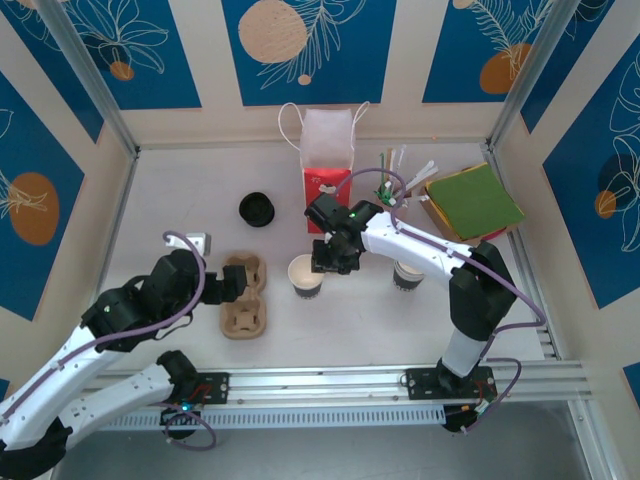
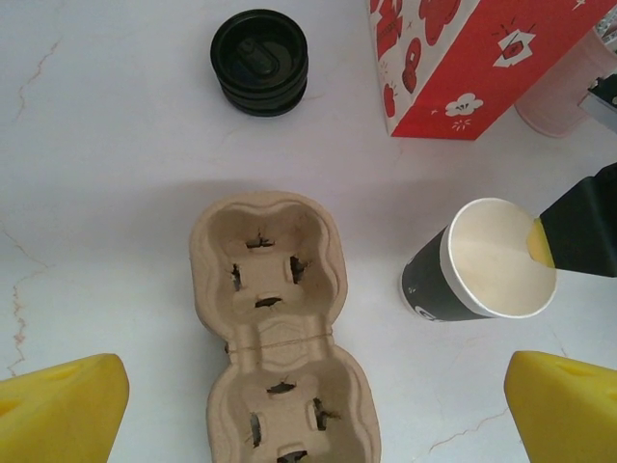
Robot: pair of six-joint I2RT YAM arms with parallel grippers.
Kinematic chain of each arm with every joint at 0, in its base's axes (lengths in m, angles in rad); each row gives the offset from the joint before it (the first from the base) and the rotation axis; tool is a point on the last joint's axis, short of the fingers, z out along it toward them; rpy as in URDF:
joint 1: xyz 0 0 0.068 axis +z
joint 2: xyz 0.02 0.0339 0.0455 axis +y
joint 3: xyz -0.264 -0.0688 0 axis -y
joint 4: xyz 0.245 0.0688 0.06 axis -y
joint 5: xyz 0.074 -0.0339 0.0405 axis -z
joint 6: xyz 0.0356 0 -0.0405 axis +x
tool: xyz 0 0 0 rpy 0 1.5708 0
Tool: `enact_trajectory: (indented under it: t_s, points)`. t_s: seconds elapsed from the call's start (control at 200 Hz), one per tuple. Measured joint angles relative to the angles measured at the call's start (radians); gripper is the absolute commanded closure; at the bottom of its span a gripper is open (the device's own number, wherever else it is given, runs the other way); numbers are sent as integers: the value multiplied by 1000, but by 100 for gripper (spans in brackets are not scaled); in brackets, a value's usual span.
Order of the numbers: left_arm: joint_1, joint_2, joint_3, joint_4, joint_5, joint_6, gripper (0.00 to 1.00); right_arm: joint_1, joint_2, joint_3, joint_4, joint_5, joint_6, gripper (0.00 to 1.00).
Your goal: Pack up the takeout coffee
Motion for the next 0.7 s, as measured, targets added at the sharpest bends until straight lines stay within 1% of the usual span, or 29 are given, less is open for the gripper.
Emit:
enact_trajectory:
  t_s: [0.06, 0.09, 0.145, 0.175, 0.24, 0.3, 0.38, 0.555, 0.7]
  points:
    - [0, 12, 0, 0, 0, 0, 0, 0, -2, 6, -11, 5, -2, 53]
    - [0, 19, 0, 0, 0, 1, 0, 0, -4, 11, -18, 8, -2, 50]
    - [0, 30, -1, 0, 0, 2, 0, 0, -15, 19, -29, 18, 2, 42]
    - [0, 36, -1, 0, 0, 3, 0, 0, -24, 24, -34, 25, -1, 39]
    - [0, 47, -1, 0, 5, 5, 0, 0, -50, 33, -46, 41, 0, 32]
    - [0, 60, -1, 1, 12, 13, 0, 0, -77, 41, -56, 51, -4, 20]
    - [0, 79, -1, 1, 15, 25, 0, -1, -114, 45, -62, 66, 6, 0]
    - [1, 140, -1, 8, 19, 29, 0, -18, -157, 47, -87, 101, 19, 1]
    - [32, 227, 18, 35, 37, 26, 0, -79, -181, 47, -89, 88, 13, 1]
